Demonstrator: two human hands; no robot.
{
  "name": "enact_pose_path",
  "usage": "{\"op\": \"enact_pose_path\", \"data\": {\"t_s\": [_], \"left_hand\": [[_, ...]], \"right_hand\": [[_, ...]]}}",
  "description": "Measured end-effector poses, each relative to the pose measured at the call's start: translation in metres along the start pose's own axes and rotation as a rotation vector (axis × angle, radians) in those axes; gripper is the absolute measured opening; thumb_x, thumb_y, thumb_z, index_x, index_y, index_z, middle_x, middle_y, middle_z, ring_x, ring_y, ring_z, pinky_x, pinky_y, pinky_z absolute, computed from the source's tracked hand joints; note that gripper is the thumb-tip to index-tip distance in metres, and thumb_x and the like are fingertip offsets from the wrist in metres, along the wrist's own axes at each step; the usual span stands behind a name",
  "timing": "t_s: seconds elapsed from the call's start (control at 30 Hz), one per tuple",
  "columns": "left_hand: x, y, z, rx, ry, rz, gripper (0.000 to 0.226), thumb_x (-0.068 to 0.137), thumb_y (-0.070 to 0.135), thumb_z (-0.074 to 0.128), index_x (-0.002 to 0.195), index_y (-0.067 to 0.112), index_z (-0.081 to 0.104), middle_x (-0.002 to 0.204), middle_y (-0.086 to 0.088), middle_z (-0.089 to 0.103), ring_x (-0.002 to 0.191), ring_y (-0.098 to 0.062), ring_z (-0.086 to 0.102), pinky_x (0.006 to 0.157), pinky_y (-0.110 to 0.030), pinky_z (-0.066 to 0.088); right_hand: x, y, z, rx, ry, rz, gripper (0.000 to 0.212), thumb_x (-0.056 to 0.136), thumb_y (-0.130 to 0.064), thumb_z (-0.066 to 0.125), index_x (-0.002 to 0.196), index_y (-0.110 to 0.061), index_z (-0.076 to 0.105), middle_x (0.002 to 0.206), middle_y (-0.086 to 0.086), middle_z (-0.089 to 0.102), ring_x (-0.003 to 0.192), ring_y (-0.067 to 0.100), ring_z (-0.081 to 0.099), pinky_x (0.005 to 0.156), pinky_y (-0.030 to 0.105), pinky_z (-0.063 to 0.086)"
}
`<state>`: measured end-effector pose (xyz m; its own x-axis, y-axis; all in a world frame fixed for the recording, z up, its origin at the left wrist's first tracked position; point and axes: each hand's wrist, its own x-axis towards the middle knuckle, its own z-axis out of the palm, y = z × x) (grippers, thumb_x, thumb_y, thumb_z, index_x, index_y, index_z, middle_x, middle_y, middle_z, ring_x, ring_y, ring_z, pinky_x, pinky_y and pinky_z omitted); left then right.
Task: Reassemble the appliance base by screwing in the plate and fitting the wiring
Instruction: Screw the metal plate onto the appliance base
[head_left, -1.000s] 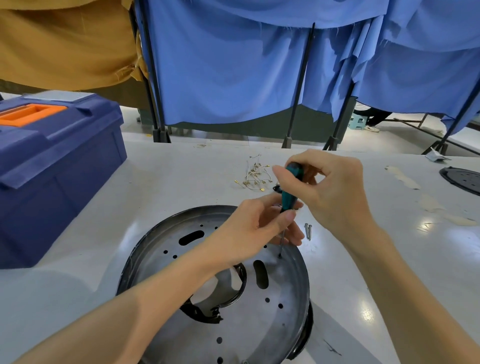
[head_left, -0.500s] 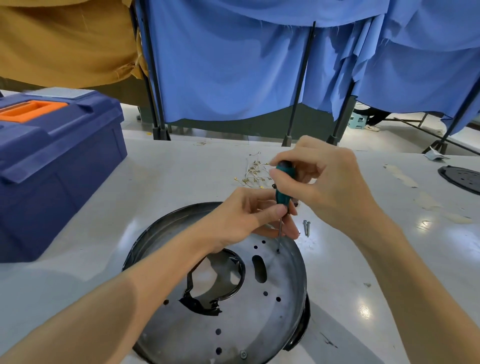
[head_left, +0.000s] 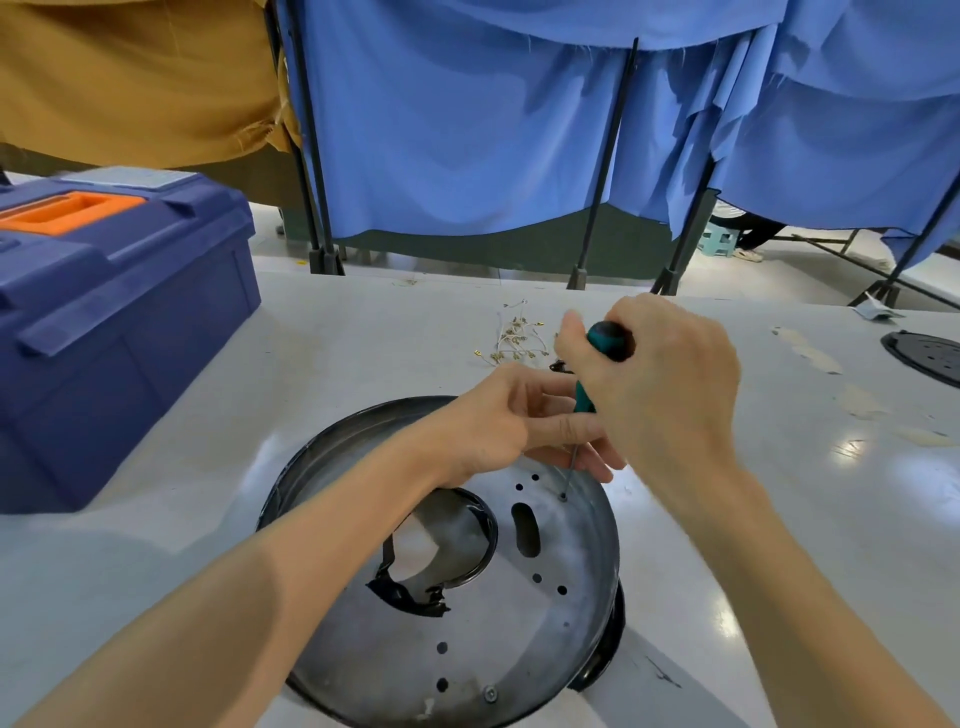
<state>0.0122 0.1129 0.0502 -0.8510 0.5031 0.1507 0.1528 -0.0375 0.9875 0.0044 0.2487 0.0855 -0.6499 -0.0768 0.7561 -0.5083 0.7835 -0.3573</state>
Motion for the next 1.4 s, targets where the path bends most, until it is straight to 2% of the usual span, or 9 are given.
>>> {"op": "enact_pose_path", "data": {"t_s": [0.1, 0.17, 0.43, 0.63, 0.83, 1.0, 1.13, 1.23, 1.4], "left_hand": [[-0.003, -0.001, -0.004, -0.026, -0.034, -0.036, 0.019, 0.094, 0.015, 0.061, 0.109, 0.005, 0.068, 0.102, -0.013, 0.074, 0.097, -0.031, 0.071, 0.082, -0.026, 0.055], [-0.005, -0.001, -0.004, -0.037, -0.034, -0.035, 0.013, 0.095, 0.016, 0.060, 0.102, 0.016, 0.071, 0.099, -0.010, 0.075, 0.098, -0.030, 0.071, 0.082, -0.025, 0.054], [-0.001, -0.008, 0.002, -0.063, 0.178, 0.057, 0.023, 0.086, 0.009, 0.070, 0.109, 0.008, 0.067, 0.097, -0.020, 0.073, 0.085, -0.031, 0.074, 0.077, -0.030, 0.058], [0.007, -0.006, 0.006, -0.050, 0.169, 0.053, 0.014, 0.089, -0.004, 0.062, 0.098, 0.003, 0.070, 0.082, -0.004, 0.075, 0.076, -0.021, 0.072, 0.069, -0.023, 0.056], [0.005, -0.002, 0.004, -0.052, 0.121, 0.031, 0.015, 0.093, -0.003, 0.056, 0.094, 0.001, 0.070, 0.084, -0.014, 0.072, 0.073, -0.024, 0.070, 0.073, -0.028, 0.056], [0.005, -0.008, 0.004, -0.048, 0.158, 0.059, 0.015, 0.091, -0.003, 0.060, 0.103, -0.003, 0.068, 0.087, -0.013, 0.074, 0.077, -0.027, 0.073, 0.074, -0.030, 0.057], [0.006, -0.009, 0.005, 0.007, 0.211, 0.092, 0.031, 0.082, -0.009, 0.066, 0.079, 0.019, 0.078, 0.077, -0.003, 0.075, 0.071, -0.018, 0.071, 0.066, -0.020, 0.055], [0.008, -0.009, 0.002, 0.000, 0.191, 0.065, 0.030, 0.081, -0.006, 0.063, 0.074, 0.019, 0.078, 0.074, -0.004, 0.074, 0.070, -0.019, 0.070, 0.067, -0.022, 0.055], [0.005, -0.010, -0.005, -0.047, 0.098, 0.002, 0.016, 0.092, 0.004, 0.058, 0.101, -0.001, 0.070, 0.093, -0.016, 0.073, 0.080, -0.026, 0.070, 0.081, -0.032, 0.055]], "right_hand": [[0.016, 0.010, -0.016, 0.393, -0.382, -0.036, 0.026, 0.083, -0.041, 0.071, 0.078, -0.015, 0.073, 0.070, -0.005, 0.063, 0.057, 0.016, 0.056, 0.055, 0.031, 0.048], [0.020, 0.014, -0.017, 0.491, -0.408, -0.099, 0.016, 0.083, -0.024, 0.074, 0.080, -0.009, 0.074, 0.070, 0.003, 0.065, 0.059, 0.018, 0.058, 0.056, 0.032, 0.051], [0.001, 0.011, 0.005, 0.368, -0.062, -0.049, 0.031, 0.083, -0.015, 0.070, 0.061, 0.003, 0.057, 0.050, 0.012, 0.049, 0.050, 0.027, 0.043, 0.050, 0.030, 0.037], [-0.014, -0.007, 0.016, 0.047, 0.179, 0.189, 0.033, 0.088, -0.023, 0.063, 0.062, -0.010, 0.047, 0.055, 0.002, 0.044, 0.051, 0.022, 0.035, 0.055, 0.029, 0.018], [0.020, 0.012, -0.017, 0.506, -0.380, -0.017, 0.027, 0.083, -0.031, 0.075, 0.067, -0.011, 0.068, 0.059, -0.005, 0.059, 0.046, 0.009, 0.051, 0.047, 0.017, 0.040], [0.015, 0.005, 0.005, 0.252, -0.073, -0.222, 0.044, 0.086, -0.003, 0.064, 0.051, -0.007, 0.038, 0.051, 0.000, 0.031, 0.049, 0.021, 0.030, 0.050, 0.030, 0.028], [0.002, -0.008, 0.019, -0.081, 0.111, -0.067, 0.039, 0.081, 0.003, 0.059, 0.056, -0.012, 0.032, 0.054, 0.003, 0.028, 0.047, 0.026, 0.027, 0.047, 0.022, 0.012], [0.009, -0.013, 0.018, -0.264, -0.047, -0.013, 0.040, 0.091, -0.008, 0.054, 0.056, -0.010, 0.035, 0.054, 0.003, 0.033, 0.054, 0.030, 0.037, 0.050, 0.028, 0.017], [0.035, 0.005, -0.012, 0.511, -0.567, -0.139, 0.043, 0.095, -0.029, 0.062, 0.058, -0.008, 0.067, 0.049, -0.001, 0.058, 0.039, 0.005, 0.048, 0.045, 0.010, 0.035]]}}
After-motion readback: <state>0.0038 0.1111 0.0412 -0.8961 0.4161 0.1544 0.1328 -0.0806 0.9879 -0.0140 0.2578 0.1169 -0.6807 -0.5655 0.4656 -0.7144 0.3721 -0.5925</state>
